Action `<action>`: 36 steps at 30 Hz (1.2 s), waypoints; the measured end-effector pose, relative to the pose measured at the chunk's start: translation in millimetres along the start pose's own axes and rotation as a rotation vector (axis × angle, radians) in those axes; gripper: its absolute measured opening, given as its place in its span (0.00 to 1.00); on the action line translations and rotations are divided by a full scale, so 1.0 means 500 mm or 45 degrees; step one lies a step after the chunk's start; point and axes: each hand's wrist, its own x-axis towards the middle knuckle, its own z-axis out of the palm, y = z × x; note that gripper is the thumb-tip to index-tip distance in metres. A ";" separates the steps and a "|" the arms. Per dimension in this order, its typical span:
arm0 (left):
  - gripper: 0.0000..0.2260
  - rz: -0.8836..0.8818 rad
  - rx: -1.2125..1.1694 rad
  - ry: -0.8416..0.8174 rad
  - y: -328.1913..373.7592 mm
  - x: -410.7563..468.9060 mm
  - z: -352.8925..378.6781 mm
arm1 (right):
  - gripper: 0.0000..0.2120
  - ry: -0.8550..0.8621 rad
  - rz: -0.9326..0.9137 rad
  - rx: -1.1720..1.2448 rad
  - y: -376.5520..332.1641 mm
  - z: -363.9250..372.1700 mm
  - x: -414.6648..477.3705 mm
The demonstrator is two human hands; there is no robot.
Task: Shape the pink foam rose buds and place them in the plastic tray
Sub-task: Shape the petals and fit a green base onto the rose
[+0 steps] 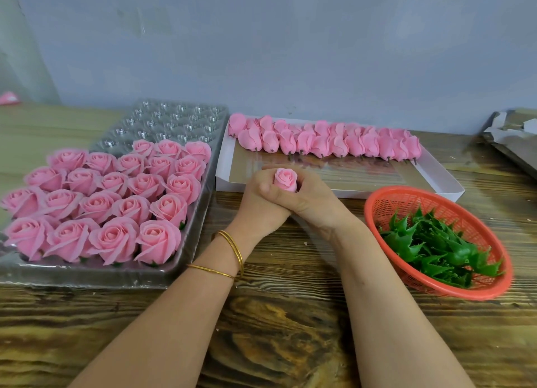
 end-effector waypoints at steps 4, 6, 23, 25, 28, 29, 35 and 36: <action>0.14 -0.019 -0.221 -0.084 0.007 -0.006 -0.007 | 0.28 0.004 0.004 0.181 -0.017 -0.018 -0.006; 0.14 -0.056 -0.356 -0.125 0.007 -0.008 -0.009 | 0.25 0.088 -0.052 0.326 -0.027 -0.025 -0.006; 0.16 -0.215 -0.732 -0.423 0.012 -0.015 -0.004 | 0.17 -0.064 -0.117 0.339 -0.027 -0.015 -0.003; 0.15 -0.259 -0.771 -0.423 0.012 -0.015 -0.004 | 0.18 -0.059 -0.079 0.325 -0.028 -0.012 -0.003; 0.16 -0.335 -0.832 -0.426 0.014 -0.015 -0.005 | 0.20 -0.070 -0.033 0.321 -0.030 -0.007 -0.003; 0.15 -0.354 -0.852 -0.430 0.015 -0.015 -0.006 | 0.21 -0.074 -0.018 0.326 -0.031 -0.005 -0.003; 0.19 -0.409 -0.961 -0.483 0.016 -0.012 -0.013 | 0.26 -0.087 0.095 0.344 -0.036 0.006 -0.002; 0.19 -0.412 -0.976 -0.495 0.014 -0.011 -0.015 | 0.27 -0.094 0.099 0.331 -0.035 0.006 -0.002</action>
